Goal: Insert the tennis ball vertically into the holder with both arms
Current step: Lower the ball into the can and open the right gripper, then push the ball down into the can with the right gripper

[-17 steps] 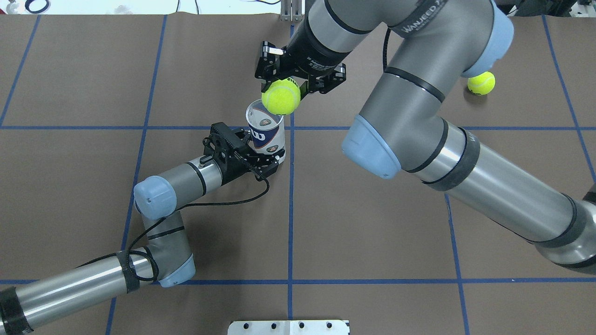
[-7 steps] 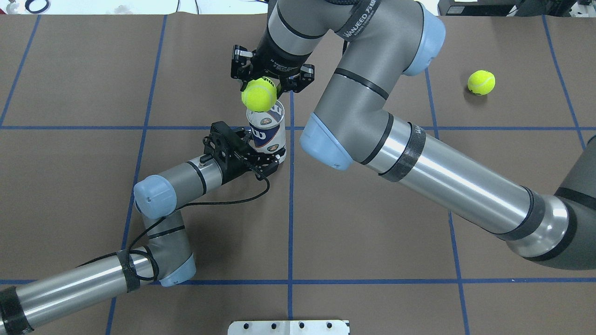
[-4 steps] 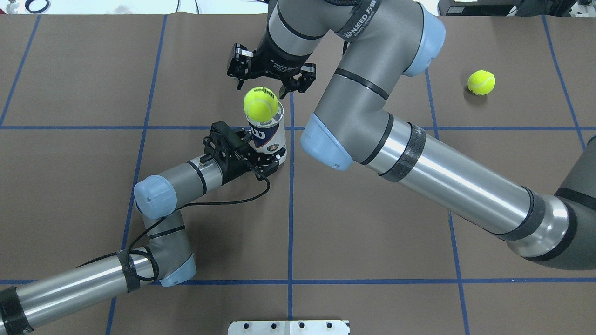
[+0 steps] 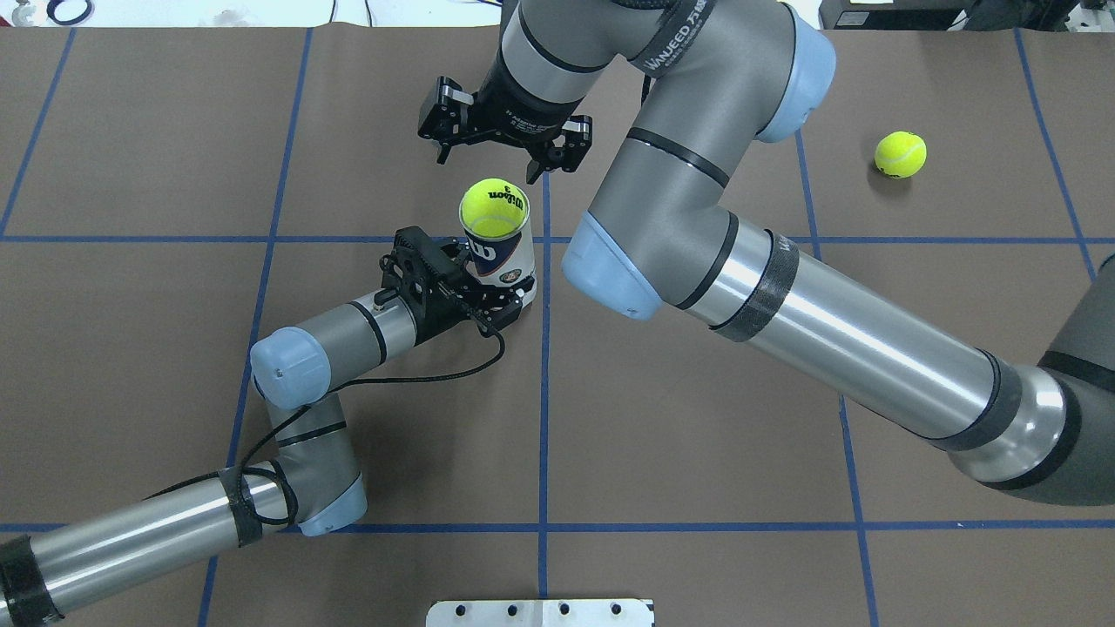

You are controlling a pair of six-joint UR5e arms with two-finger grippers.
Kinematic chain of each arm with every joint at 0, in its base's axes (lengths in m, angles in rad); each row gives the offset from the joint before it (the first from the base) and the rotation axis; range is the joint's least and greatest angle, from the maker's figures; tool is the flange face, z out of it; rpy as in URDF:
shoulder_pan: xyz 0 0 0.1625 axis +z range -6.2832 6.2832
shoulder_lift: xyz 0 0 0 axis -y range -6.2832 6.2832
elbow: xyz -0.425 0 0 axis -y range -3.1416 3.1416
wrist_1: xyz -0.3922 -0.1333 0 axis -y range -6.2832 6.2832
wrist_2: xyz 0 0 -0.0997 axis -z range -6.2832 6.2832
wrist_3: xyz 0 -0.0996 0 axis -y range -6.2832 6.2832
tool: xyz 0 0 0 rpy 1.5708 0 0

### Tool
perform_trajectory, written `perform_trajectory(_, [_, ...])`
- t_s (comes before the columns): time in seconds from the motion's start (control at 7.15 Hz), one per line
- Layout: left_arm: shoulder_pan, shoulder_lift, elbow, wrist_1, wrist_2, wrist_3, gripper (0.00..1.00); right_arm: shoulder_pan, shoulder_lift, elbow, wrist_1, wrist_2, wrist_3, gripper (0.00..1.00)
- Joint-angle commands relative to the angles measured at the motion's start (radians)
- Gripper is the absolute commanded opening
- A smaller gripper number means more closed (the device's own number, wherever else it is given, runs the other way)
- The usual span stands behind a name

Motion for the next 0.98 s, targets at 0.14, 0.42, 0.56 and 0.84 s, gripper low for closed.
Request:
perform_trajectory(0.14, [0.0, 0.001, 0.0, 0.0, 0.0, 0.0, 0.79, 0.001, 0.0, 0.016, 0.0, -0.013, 0.02, 0.37])
perform_trajectory(0.42, [0.0, 0.001, 0.0, 0.0, 0.0, 0.0, 0.79, 0.001, -0.003, 0.018, 0.0, -0.03, 0.004, 0.0])
perform_trajectory(0.56, [0.0, 0.001, 0.0, 0.0, 0.0, 0.0, 0.79, -0.001, -0.003, 0.013, 0.002, -0.03, 0.004, 0.0])
perform_trajectory(0.84, [0.0, 0.001, 0.0, 0.0, 0.0, 0.0, 0.79, -0.034, -0.009, 0.004, 0.0, -0.079, 0.004, 0.0])
